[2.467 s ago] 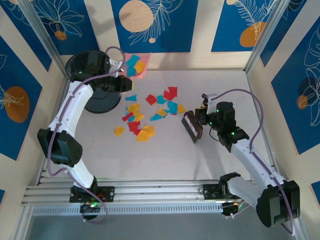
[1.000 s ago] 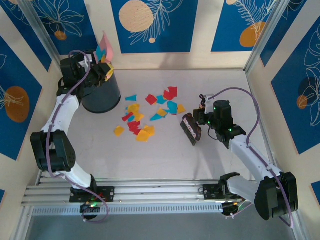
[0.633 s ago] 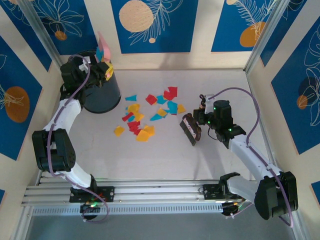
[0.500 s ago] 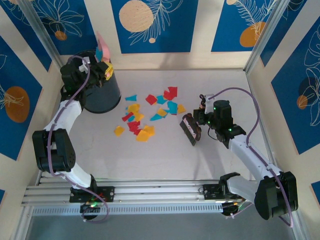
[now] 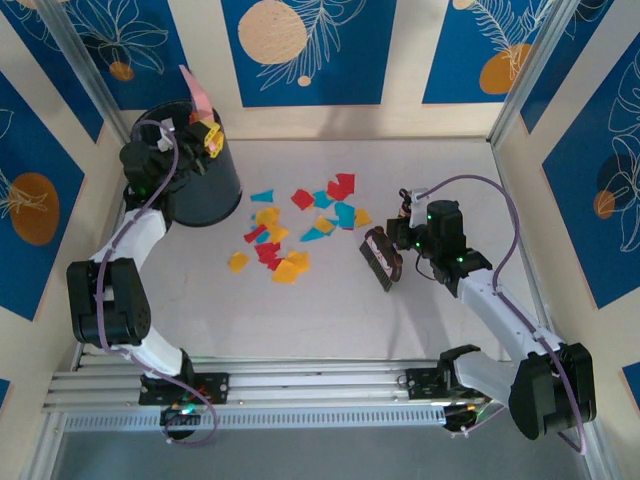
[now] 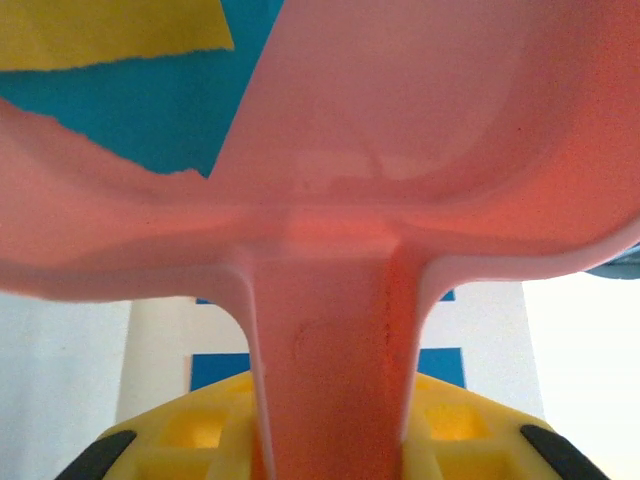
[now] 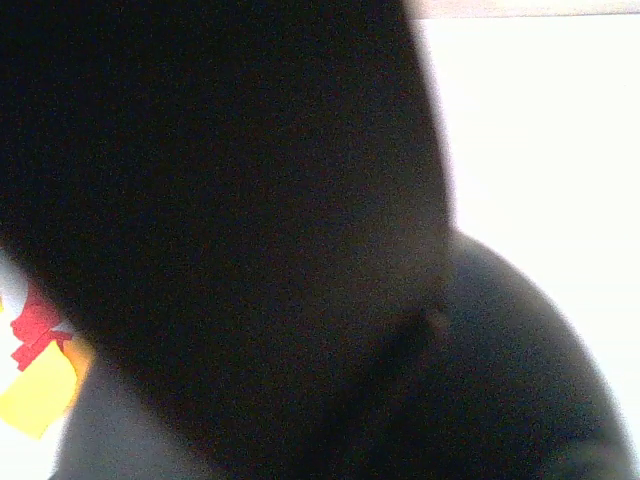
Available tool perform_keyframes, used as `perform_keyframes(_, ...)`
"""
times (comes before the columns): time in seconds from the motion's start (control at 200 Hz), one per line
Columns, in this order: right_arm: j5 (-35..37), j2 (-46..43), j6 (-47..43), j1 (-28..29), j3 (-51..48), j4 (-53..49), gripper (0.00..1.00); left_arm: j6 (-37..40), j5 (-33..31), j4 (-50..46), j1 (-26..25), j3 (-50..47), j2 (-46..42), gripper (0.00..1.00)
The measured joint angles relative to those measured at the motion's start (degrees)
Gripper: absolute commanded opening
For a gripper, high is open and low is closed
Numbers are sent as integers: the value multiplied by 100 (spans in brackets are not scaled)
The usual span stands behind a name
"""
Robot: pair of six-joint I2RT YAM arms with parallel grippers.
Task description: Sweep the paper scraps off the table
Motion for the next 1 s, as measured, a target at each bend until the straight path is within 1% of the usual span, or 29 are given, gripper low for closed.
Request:
perform_keyframes(0.385,0,0,4,0,0,2,0,-1248,-339,1141,2,-243,-11,0)
perform_keyframes(0.515,0,0,22,0,0,0,0,-1550,-463,1561,2,-273,83,0)
perform_keyframes(0.795,4,0,22,2,0,0,0,-1740,-903,2304,-42,-466,210,0)
perform_keyframes(1.0,4,0,22,24,0,0,0,-1742,-1051,2505,-129,-476,308,0)
